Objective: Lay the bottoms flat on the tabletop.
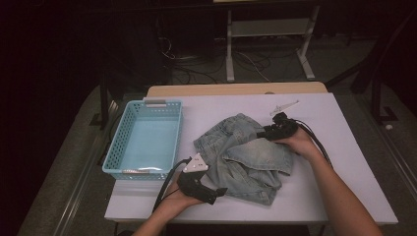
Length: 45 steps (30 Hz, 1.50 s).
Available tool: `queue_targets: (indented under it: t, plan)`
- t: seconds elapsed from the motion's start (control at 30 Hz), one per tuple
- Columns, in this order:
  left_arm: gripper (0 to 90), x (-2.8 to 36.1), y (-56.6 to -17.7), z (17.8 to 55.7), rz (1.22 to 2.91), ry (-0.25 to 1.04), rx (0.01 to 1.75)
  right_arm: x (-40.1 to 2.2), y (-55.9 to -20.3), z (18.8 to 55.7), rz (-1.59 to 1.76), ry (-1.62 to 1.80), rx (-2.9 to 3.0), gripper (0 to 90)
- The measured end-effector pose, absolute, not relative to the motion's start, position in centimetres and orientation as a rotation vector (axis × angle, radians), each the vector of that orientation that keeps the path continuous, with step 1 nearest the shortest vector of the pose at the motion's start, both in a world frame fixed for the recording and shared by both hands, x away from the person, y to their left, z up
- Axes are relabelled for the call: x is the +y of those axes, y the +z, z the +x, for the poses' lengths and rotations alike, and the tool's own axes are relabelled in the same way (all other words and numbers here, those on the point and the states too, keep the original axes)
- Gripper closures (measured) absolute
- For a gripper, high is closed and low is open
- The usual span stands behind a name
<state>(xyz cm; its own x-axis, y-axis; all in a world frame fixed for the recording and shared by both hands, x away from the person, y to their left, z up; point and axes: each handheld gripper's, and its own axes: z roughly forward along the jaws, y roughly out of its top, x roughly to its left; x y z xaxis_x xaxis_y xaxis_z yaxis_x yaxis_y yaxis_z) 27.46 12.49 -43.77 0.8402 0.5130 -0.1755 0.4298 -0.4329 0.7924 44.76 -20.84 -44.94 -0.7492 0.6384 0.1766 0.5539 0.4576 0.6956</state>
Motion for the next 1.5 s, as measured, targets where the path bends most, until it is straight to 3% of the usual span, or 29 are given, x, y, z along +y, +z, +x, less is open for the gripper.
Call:
queue_targets:
  t: [0.1, 0.2, 0.93, 1.5]
  plan:
    - [0.0, 12.5, -43.8, 27.5, 2.084, 0.111, 0.687, -20.8, -44.6, 44.5, 1.040, 1.168, 2.594, 74.4]
    - [0.0, 12.5, -43.7, 27.4, 2.084, 0.108, 0.685, -20.8, -44.2, 44.2, 1.029, 1.165, 2.609, 79.0]
    - [0.0, 12.6, -43.6, 27.3, 2.080, 0.112, 0.680, -23.3, -41.9, 40.1, 1.003, 1.120, 2.687, 79.9]
    - [0.0, 12.6, -43.5, 27.3, 2.082, 0.117, 0.675, -25.8, -41.5, 34.8, 1.001, 1.070, 2.706, 80.0]
